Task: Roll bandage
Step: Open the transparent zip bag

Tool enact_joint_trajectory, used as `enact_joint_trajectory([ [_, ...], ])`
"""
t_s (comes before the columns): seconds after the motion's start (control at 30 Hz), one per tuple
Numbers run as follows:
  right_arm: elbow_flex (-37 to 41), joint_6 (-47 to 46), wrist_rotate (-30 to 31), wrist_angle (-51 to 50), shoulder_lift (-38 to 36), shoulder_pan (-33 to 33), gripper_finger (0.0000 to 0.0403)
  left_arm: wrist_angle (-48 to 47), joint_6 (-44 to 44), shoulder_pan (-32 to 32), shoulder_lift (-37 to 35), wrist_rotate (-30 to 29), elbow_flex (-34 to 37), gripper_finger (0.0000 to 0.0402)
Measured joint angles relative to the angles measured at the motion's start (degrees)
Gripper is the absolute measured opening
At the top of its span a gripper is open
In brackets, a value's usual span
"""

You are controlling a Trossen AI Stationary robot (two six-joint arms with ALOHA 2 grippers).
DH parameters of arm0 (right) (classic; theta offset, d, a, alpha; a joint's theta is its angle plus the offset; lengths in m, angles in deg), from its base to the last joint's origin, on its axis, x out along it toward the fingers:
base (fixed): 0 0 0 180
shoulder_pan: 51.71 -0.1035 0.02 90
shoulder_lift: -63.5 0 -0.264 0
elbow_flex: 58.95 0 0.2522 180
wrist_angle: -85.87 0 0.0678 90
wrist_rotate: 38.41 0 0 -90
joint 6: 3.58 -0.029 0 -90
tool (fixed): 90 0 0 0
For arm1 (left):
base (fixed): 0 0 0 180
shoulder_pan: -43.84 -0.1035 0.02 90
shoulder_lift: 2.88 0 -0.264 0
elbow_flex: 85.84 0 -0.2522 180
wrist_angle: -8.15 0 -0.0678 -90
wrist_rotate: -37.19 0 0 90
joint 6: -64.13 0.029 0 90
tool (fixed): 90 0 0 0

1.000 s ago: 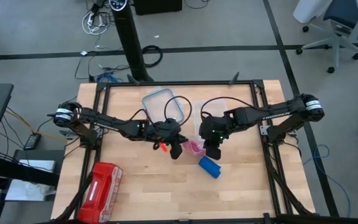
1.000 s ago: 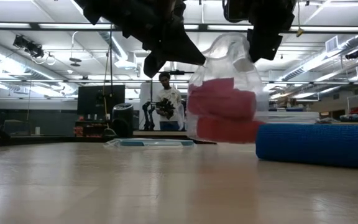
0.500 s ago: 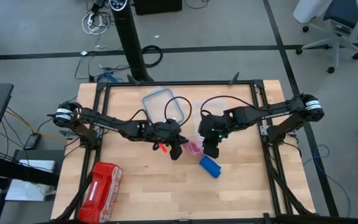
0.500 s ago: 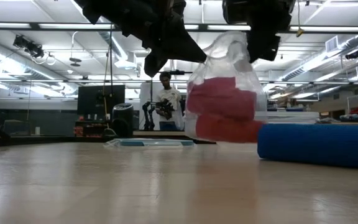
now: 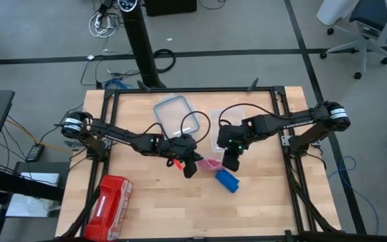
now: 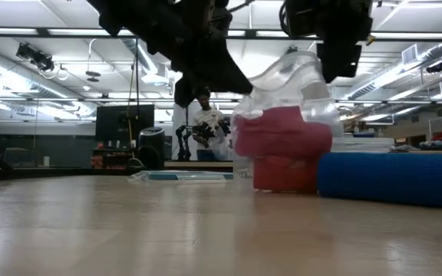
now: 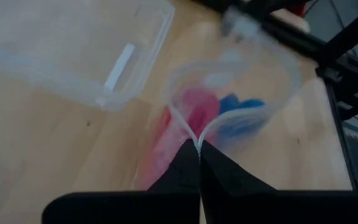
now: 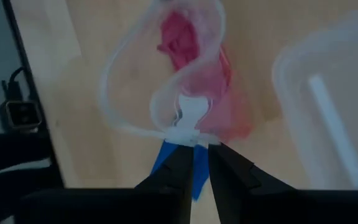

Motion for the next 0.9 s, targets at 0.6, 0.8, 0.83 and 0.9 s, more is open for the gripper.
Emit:
enact_joint_trajectory([
  [0.6,-2.73,-0.29,-1.74,-5.01,-4.43,-0.50,0.0048,1.95,-1.20,0.00,1.28,0.03,-0.01,0.0000],
  [0.8,-2.71,1.55,-1.15,0.25,-3.70,-0.39,0.0069,2.81,-1.13,0.00,1.28,-0.06,-0.01,0.0000],
  [0.83,-2.72,1.40,-0.13,1.21,-3.76,-0.38,0.0078,2.84,-1.13,0.00,1.28,-0.17,-0.01,0.0000],
  [0.9,-2.75,0.81,2.13,1.39,-3.77,-0.08,0.0096,2.88,-1.13,0.00,1.28,-0.37,-0.01,0.0000],
])
